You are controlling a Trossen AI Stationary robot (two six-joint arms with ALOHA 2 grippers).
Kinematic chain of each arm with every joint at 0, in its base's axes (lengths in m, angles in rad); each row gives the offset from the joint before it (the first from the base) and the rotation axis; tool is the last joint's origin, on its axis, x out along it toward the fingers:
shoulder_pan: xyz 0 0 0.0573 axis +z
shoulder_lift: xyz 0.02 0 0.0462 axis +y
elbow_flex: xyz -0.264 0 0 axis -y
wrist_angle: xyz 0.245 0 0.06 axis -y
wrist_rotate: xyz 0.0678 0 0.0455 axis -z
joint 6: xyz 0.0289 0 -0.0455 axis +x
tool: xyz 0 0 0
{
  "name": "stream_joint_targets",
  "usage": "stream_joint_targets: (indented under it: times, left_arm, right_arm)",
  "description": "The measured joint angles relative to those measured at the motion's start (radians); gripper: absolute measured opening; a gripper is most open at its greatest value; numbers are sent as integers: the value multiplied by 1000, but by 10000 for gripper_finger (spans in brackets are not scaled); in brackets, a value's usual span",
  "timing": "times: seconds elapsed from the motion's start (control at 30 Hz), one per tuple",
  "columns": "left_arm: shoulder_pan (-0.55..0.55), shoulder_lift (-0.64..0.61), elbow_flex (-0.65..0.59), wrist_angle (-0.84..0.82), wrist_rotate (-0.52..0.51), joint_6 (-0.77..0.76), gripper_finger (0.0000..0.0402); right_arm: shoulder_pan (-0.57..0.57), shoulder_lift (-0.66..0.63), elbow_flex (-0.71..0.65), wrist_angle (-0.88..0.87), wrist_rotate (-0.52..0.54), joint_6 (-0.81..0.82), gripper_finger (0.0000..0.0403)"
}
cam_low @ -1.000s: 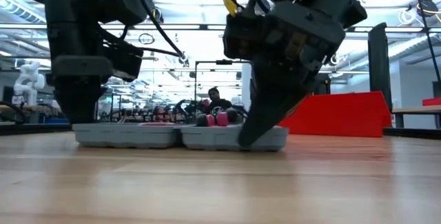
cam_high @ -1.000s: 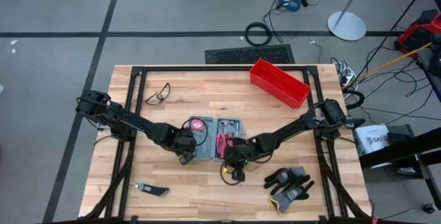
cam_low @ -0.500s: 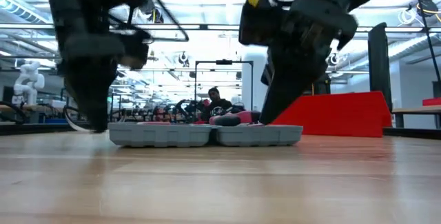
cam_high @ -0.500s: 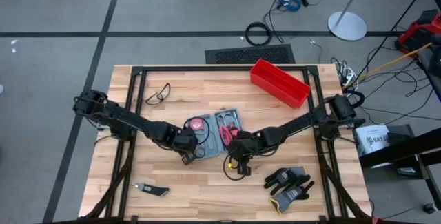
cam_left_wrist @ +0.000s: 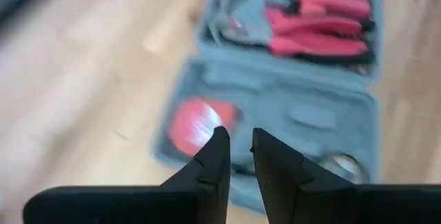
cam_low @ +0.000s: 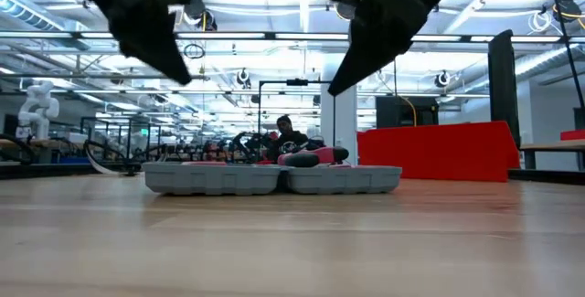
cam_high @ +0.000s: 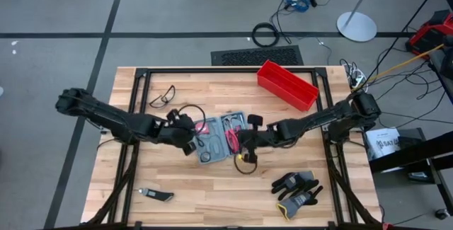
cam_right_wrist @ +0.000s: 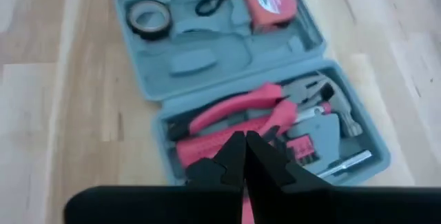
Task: Prefit tool cases
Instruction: Open the toolbox, then remove the pliers from the toolbox
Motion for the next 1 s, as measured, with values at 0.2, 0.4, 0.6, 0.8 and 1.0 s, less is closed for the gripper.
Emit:
stream_joint_targets:
  times: [0.2,0.4,0.6,0.8,1.0]
  left_arm:
    - [0,-25,0,8,-160,204,68]
    - [4,-24,-10,8,-244,208,68]
    - [4,-24,-25,6,-254,201,68]
    - [3,-24,-25,8,-254,198,68]
    - [3,-24,-25,15,-257,198,68]
  right_arm:
    - [-100,54,1,-6,-210,67,66]
    - [-157,107,1,25,-245,115,156]
    - [-183,139,1,91,-281,159,202]
    - [-188,191,1,121,-290,188,201]
    - [-204,198,1,113,-273,238,160]
